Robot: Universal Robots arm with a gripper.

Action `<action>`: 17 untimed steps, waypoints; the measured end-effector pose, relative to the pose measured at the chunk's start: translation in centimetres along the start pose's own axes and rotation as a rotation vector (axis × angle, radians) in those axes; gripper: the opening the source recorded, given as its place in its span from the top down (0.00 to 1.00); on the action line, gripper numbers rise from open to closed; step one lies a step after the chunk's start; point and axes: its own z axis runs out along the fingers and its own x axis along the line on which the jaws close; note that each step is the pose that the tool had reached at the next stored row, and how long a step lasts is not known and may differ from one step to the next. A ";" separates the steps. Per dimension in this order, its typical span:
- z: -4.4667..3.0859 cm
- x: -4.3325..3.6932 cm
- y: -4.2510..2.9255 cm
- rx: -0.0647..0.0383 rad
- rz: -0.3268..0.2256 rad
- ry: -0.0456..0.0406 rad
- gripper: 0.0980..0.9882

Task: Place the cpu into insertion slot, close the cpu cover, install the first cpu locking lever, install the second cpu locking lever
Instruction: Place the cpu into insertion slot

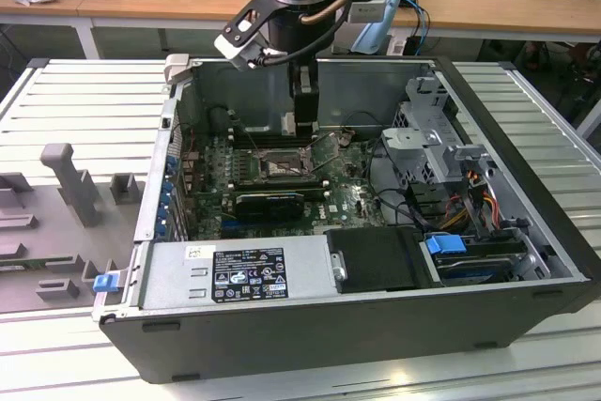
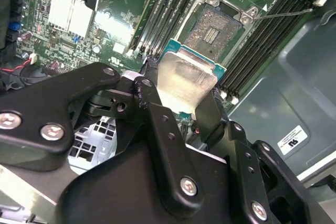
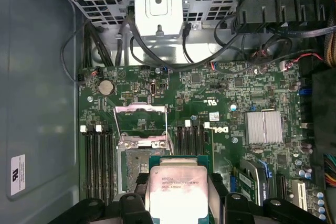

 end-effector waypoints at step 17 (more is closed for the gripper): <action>1.10 -0.01 -0.10 0.000 0.000 -0.0002 0.52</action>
